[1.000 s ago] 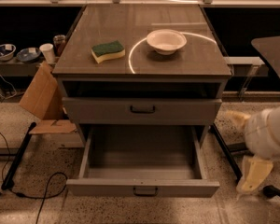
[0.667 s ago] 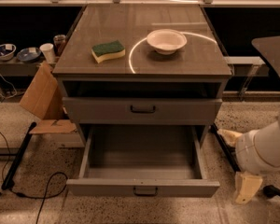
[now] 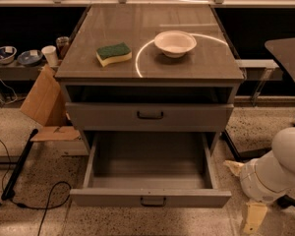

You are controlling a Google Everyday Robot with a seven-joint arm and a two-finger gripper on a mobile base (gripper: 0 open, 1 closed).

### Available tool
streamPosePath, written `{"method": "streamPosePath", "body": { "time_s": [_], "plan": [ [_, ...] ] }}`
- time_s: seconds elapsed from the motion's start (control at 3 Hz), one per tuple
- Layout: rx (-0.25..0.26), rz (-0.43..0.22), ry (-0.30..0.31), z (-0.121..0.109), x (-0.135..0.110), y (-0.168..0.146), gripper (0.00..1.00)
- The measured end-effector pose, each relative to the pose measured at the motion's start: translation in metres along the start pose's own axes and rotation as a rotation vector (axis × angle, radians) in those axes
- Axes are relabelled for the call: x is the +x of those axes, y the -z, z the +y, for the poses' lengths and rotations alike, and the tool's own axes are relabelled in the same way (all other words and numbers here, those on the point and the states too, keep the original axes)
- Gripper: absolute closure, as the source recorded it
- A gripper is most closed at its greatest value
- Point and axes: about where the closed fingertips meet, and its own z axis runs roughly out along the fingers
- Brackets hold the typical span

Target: Close middle drawer

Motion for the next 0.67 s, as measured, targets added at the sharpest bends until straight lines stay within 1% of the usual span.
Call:
{"method": "streamPosePath", "body": {
  "time_s": [0.33,0.67],
  "plan": [
    [-0.008,0.004,-0.033,0.002,0.003,0.004,0.0],
    [0.087,0.044,-0.022,-0.023,-0.016,0.093,0.0]
  ]
}}
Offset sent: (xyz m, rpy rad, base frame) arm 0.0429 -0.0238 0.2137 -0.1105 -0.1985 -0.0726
